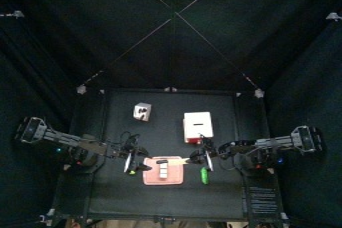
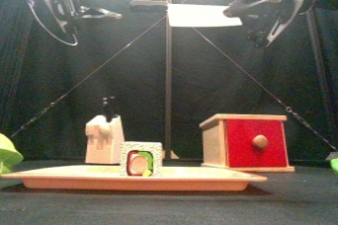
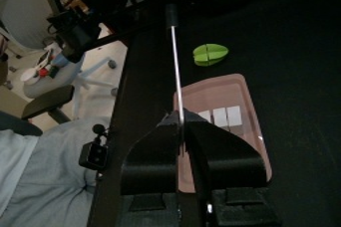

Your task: Regrasp cleaver

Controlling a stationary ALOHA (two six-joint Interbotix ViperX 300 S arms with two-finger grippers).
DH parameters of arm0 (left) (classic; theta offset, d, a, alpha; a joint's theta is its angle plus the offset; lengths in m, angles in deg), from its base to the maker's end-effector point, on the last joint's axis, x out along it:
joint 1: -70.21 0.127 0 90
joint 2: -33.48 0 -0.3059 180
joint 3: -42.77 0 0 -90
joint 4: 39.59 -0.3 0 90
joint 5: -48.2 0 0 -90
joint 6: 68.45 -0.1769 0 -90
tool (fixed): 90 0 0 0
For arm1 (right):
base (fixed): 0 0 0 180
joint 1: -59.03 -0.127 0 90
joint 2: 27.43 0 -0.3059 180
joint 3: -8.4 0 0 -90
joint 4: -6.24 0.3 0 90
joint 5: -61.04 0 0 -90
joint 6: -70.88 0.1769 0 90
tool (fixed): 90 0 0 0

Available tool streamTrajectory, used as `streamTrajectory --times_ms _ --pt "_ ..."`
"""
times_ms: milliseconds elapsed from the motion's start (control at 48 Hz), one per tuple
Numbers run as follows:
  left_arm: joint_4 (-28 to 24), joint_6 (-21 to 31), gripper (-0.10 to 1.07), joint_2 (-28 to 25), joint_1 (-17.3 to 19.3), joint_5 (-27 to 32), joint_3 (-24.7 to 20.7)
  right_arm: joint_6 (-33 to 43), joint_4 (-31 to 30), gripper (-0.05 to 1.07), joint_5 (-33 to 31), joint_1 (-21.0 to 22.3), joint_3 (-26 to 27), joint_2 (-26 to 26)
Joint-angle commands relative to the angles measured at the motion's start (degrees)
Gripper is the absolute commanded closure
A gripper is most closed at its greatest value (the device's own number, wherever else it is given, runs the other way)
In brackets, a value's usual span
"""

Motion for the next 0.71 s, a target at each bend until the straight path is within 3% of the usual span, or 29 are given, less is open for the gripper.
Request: streamTrajectory --times_ms 0,438,688 --pt "-2.3 -1.0 0.02 -2.3 -0.1 -0.4 -3.5 -0.1 0.3 0.84 0.4 0.2 1.6 -0.4" --pt "-10.4 -1.7 0.02 -10.0 2.0 0.3 -9.3 -0.1 0.3 0.84 0.4 0.3 1.5 -0.2" --pt "-10.8 -1.6 0.03 -10.9 2.6 2.0 -9.8 -0.1 0.4 0.84 0.4 0.9 1.6 0.4"
